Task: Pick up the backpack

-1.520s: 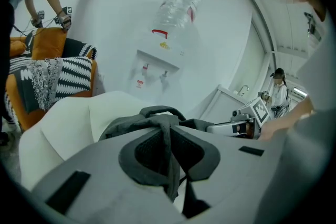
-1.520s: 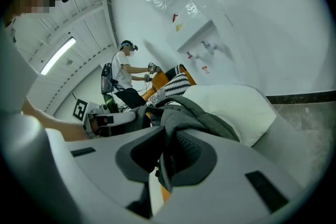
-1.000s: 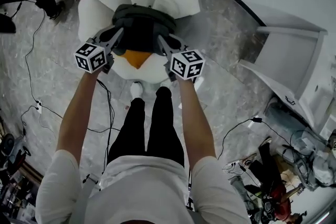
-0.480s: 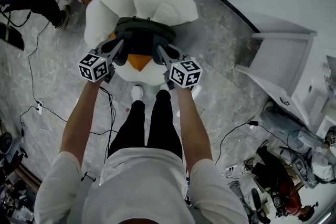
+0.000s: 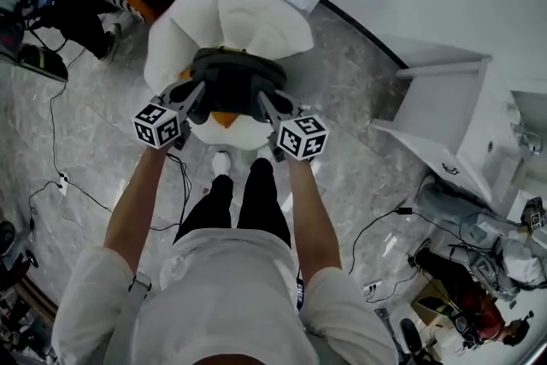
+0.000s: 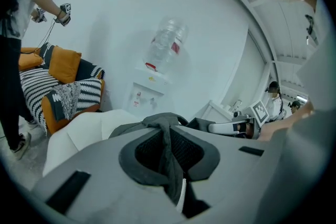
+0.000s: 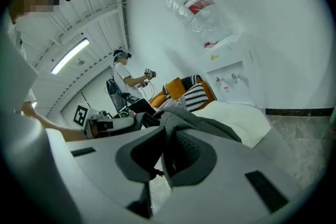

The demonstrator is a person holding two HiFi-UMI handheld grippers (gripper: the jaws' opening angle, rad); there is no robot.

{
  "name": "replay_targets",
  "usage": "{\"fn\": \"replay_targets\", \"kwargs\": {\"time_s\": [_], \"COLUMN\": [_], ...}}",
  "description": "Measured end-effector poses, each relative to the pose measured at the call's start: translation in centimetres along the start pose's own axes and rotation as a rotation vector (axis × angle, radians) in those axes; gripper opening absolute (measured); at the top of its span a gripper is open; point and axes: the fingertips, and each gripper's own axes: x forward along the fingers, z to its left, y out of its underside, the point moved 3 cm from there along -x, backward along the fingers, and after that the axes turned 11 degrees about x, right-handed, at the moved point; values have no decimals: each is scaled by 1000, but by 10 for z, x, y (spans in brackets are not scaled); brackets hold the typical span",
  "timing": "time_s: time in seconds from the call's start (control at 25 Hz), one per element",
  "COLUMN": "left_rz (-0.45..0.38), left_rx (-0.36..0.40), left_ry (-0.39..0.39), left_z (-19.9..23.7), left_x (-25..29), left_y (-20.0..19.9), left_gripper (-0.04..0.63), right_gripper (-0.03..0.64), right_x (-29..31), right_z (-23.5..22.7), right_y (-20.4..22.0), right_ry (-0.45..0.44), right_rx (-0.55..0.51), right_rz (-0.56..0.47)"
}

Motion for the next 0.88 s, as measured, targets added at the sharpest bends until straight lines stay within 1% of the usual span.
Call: {"fn": "replay_targets", "kwargs": {"time_s": [0.16,0.52,0.72,0.88], "left_rz": [-28,-93,-151,-190], "left_rx": [17,111,130,159], "left_ry": [4,8,14,12], "left_z": [-22,-43,-53,-61], "left_x": [-15,-58,-81,-98], "left_y": [-20,-74,-104,-125], "left_gripper": [34,34,34,34], "right_gripper": [37,37,37,37], "right_x": [-24,-53,-68,-79], "right_z": [21,80,112,138], "right_y": [-10,-40,-59,-72], "right_ry": [-12,-48,-62,-66], "right_rx": [-14,-74,-105,-132], "right_rz": [-24,-102,-142,-169]}}
